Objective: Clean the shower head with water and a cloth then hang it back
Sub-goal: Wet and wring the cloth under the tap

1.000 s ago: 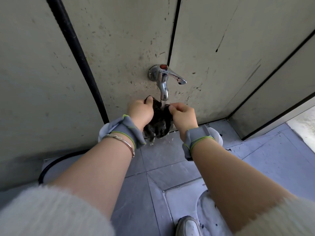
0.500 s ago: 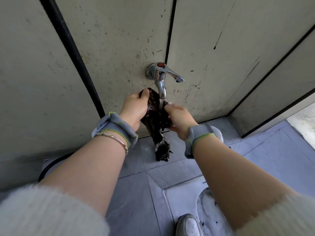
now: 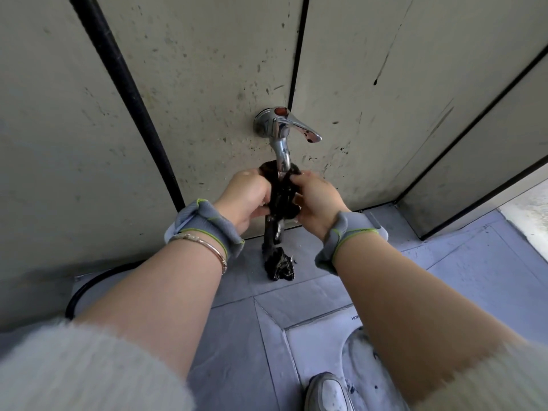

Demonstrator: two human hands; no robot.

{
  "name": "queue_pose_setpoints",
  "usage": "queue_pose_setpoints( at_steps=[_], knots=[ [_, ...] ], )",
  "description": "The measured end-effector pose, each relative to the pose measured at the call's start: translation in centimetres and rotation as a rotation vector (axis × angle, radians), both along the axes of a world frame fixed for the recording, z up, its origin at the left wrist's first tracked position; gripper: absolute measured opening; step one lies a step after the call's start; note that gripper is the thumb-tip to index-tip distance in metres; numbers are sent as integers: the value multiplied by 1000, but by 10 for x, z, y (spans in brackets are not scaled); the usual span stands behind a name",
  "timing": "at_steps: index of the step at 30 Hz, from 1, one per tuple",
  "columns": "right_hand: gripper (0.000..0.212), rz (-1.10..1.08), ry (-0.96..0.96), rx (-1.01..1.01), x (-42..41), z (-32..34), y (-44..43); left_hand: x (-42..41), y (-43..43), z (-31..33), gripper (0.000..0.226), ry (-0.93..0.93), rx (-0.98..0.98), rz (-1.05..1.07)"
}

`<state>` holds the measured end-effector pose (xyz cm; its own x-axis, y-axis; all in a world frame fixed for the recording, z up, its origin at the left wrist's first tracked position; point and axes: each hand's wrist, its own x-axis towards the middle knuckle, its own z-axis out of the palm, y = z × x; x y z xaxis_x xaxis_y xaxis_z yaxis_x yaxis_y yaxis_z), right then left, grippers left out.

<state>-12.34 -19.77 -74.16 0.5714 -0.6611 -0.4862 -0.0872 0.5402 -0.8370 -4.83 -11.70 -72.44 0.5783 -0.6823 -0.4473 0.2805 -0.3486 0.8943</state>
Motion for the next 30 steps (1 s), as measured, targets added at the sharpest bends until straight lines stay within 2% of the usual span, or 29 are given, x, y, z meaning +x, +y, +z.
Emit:
queue_pose_setpoints(
  at_steps=[3, 5, 7, 10, 11, 13, 15, 18, 19, 21, 23, 25, 26, 28, 30],
  knots=[
    [23, -83, -243, 286, 1, 11, -5, -4, 5, -12, 34, -82, 127, -134],
    [29, -123, -329, 368, 1, 17, -8, -11, 6, -21, 23, -157, 186, -226],
    [32, -176, -353, 380, 1, 19, -10, -15, 4, -28, 22, -175, 173, -193],
    [26, -328, -355, 416, -1, 18, -14, -17, 0, -28, 6, -176, 158, -69],
    [23, -381, -331, 408, -2, 17, -19, -15, -1, -29, 14, -169, 153, -18],
    [15, -411, -193, 285, -8, 12, -28, -9, 0, -24, 21, -112, 96, 88],
    [11, -402, 87, 35, -15, 4, -33, 0, -2, -16, 18, -66, 35, 167],
    [41, -182, 647, -560, -25, -10, -25, 5, -9, -1, 23, -61, 25, 148],
    [52, -34, 712, -737, -26, -11, -20, 5, -12, 2, 25, -59, 13, 134],
    [62, 279, 556, -867, -21, -14, -8, 0, -17, 8, 27, -6, -30, 96],
    [50, 412, 365, -758, -13, -15, 2, -5, -17, 13, 29, 52, -65, 59],
    [21, 304, 325, -551, -10, -8, 5, -2, -15, 11, 26, 33, -58, 72],
    [13, 230, 326, -439, -10, -3, 3, 0, -12, 9, 25, 2, -33, 81],
    [16, 118, 205, -216, -7, 6, -5, 3, -6, 0, 33, -16, 19, 80],
    [17, 132, 170, -223, -3, 10, -7, 2, -1, -7, 37, 57, 15, 89]
  ],
)
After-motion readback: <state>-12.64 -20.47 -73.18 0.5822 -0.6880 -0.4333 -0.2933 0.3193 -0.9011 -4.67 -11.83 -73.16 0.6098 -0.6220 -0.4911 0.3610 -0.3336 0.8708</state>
